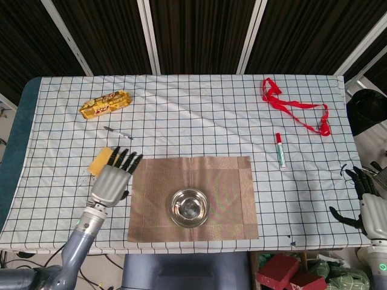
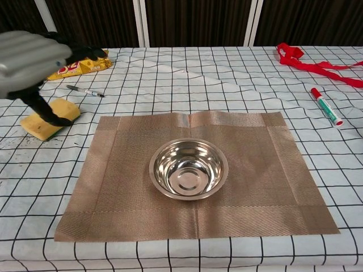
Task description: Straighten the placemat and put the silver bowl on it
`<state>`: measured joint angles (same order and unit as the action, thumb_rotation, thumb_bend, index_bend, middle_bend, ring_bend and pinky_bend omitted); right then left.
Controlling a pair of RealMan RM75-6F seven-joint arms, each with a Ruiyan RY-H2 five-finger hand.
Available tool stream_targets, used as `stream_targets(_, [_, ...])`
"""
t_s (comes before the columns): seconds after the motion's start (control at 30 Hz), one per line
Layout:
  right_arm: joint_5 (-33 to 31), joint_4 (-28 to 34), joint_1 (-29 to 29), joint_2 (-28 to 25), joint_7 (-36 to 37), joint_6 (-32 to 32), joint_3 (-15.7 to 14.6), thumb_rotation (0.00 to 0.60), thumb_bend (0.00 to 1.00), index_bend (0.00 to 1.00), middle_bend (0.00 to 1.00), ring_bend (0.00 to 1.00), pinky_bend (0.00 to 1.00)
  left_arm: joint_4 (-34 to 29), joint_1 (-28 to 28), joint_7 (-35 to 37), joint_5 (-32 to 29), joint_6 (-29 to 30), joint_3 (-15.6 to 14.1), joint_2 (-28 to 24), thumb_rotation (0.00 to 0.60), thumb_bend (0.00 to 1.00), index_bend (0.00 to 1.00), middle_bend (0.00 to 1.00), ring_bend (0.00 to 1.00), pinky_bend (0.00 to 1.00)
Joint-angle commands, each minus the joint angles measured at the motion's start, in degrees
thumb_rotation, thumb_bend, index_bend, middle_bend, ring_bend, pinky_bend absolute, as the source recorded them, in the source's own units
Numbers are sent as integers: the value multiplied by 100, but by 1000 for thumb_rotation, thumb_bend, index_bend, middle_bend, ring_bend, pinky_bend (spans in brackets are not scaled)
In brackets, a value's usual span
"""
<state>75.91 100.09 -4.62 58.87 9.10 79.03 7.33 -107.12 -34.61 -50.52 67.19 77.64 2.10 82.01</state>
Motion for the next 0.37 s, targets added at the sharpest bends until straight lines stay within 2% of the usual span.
stream_targets(0.03, [107, -134, 11, 112, -185, 150, -10, 600, 187, 116, 0, 0, 175, -516, 630, 760, 338, 471, -430, -1005, 600, 66, 44, 54, 6, 6])
stream_targets(0.23, [228, -299, 26, 250, -420, 306, -32, 600, 185, 109, 0, 0, 175, -505, 1444, 2098, 786, 1060, -907, -1883, 600, 65, 17, 15, 0, 0])
stream_targets(0.37, [285, -383, 39, 327, -564, 402, -39, 600, 184, 105, 0, 0, 175, -156, 1868, 2915, 1024, 1345, -1090, -2133, 600, 65, 16, 12, 0, 0])
